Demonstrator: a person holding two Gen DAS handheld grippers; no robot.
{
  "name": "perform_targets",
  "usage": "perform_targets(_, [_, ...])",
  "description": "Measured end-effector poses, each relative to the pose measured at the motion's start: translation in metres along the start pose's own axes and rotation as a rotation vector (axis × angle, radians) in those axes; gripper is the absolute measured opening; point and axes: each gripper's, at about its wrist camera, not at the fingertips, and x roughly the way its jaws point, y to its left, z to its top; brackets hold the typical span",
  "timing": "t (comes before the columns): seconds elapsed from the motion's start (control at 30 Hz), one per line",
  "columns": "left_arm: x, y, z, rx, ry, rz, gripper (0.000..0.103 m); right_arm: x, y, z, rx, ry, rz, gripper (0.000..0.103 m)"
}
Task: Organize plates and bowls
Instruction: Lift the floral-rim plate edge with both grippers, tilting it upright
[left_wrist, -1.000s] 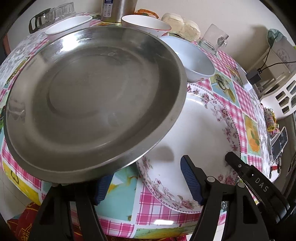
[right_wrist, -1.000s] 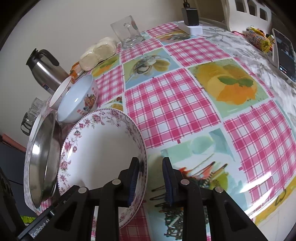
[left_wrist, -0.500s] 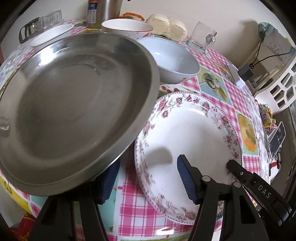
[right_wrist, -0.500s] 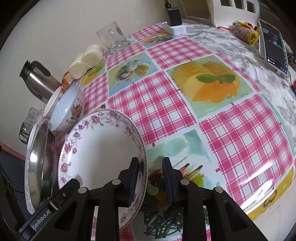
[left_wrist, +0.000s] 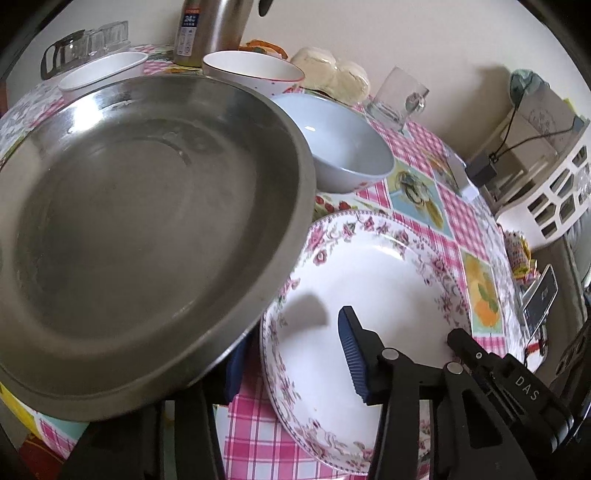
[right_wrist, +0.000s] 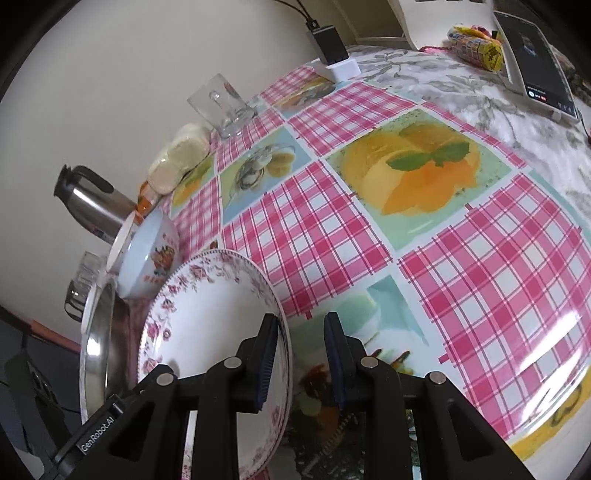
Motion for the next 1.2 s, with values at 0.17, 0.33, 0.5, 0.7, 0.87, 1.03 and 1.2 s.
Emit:
perform_targets(0.17, [0.0, 0.007, 0.001, -0.026, -0.009, -0.008, 0.037, 0.003, -0.005, -0.002, 0.028, 0.0, 0.084, 0.018])
perform_targets(0.33, [0.001, 0.01, 0.002, -0.036, -0.013, -0.002, 0.027, 0.007, -0.009, -0.006, 0.072, 0.0, 0.119, 0.013])
perform_targets(0.5, [0.0, 0.011, 0.002, -0.029, -0.015, 0.006, 0.019, 0.006, -0.004, -0.007, 0.044, -0.017, 0.093, 0.013])
perform_targets(0.7, [-0.001, 0.012, 0.001, -0.022, 0.017, -0.02, 0.015, 0.007, 0.004, -0.005, 0.017, -0.015, 0.065, 0.012])
perform_targets(0.87, [0.0, 0.007, 0.001, -0.003, 0.032, -0.038, 0.015, 0.004, 0.004, -0.003, -0.005, -0.021, 0.042, 0.012])
perform_targets(1.03, [-0.006, -0.003, 0.003, 0.03, 0.018, -0.055, 0.015, -0.003, 0.0, -0.001, -0.017, -0.022, 0.05, 0.012])
perform_targets(1.2, [-0.009, -0.008, 0.005, 0.053, 0.016, -0.078, 0.015, -0.014, 0.002, 0.001, -0.04, -0.045, 0.03, 0.013])
